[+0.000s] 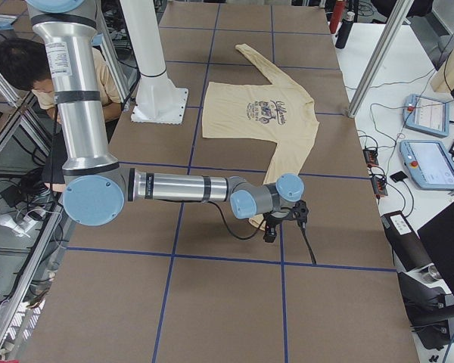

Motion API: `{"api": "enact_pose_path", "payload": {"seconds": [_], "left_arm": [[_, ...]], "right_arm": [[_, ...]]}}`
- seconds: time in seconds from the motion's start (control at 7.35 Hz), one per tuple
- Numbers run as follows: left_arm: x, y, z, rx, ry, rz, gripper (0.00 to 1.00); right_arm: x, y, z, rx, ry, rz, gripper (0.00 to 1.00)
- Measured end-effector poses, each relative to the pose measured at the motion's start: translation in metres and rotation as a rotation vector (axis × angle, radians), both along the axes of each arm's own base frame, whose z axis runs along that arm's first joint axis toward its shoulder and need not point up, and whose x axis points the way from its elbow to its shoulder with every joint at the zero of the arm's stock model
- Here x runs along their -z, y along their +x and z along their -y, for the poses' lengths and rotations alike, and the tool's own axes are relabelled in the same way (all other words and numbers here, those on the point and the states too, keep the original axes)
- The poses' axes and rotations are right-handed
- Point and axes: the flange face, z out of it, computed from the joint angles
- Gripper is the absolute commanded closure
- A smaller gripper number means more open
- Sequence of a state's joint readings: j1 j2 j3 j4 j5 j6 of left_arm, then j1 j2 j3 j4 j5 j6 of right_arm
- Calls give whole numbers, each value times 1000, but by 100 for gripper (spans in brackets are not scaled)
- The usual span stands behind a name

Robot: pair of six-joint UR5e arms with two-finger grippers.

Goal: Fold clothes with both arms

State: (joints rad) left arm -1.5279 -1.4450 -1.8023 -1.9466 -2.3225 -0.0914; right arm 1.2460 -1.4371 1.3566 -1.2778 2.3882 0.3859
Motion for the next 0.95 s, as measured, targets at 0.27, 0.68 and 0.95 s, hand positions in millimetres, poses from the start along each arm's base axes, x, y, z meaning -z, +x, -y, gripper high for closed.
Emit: {"api": "enact_pose_path", "payload": {"seconds": [0.27,0.68,0.95], "left_arm": [[0,0,0,-1,0,1,0],[-1,0,0,-2,1,1,0],[1,0,0,-1,10,0,0]], "right_arm": [[0,-16,5,12,-4,-21,1],[7,-31,18,-24,-24,-51,2],[5,-34,22,-126,-21,-16,2]]}}
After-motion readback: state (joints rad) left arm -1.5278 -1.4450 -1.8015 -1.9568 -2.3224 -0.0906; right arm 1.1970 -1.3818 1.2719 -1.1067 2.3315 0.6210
